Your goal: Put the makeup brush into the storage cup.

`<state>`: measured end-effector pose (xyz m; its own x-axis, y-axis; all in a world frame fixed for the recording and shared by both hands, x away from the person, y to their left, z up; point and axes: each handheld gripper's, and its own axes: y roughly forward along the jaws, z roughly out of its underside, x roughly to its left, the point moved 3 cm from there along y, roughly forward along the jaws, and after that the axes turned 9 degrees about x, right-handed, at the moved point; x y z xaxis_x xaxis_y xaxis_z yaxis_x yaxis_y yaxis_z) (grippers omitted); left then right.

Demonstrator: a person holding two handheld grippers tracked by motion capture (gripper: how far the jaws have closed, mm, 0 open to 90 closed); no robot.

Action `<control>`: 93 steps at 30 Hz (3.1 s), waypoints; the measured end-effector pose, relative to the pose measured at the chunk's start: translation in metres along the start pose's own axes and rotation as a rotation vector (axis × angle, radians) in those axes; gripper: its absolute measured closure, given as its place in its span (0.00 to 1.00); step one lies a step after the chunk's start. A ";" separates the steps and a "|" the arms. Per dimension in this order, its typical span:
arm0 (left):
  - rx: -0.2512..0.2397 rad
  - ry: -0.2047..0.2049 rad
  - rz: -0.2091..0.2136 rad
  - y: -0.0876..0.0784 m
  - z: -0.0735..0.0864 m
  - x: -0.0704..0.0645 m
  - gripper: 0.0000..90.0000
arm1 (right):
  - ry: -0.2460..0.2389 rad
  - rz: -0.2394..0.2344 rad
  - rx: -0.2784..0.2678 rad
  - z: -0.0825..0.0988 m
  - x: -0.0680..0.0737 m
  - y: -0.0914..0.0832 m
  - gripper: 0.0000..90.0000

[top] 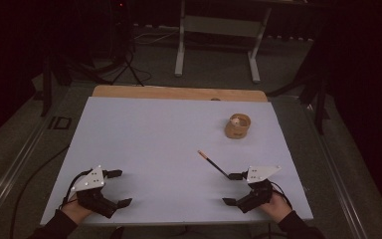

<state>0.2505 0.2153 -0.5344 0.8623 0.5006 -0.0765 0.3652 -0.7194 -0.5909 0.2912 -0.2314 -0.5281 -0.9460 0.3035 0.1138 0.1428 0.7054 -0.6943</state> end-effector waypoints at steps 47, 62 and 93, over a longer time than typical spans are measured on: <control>-0.058 0.006 -0.014 -0.005 -0.011 0.000 0.00 | 0.132 0.057 0.368 0.002 -0.012 0.003 0.16; -0.050 0.012 -0.007 -0.003 -0.011 -0.001 0.00 | 0.227 0.105 0.467 -0.014 -0.030 0.005 0.17; -0.050 0.006 0.008 -0.002 -0.013 -0.004 0.00 | 0.287 0.165 0.622 -0.072 -0.053 0.023 0.13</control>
<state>0.2510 0.2089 -0.5225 0.8672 0.4922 -0.0762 0.3754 -0.7465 -0.5493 0.3655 -0.1851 -0.4984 -0.8001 0.5922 0.0956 0.0038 0.1644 -0.9864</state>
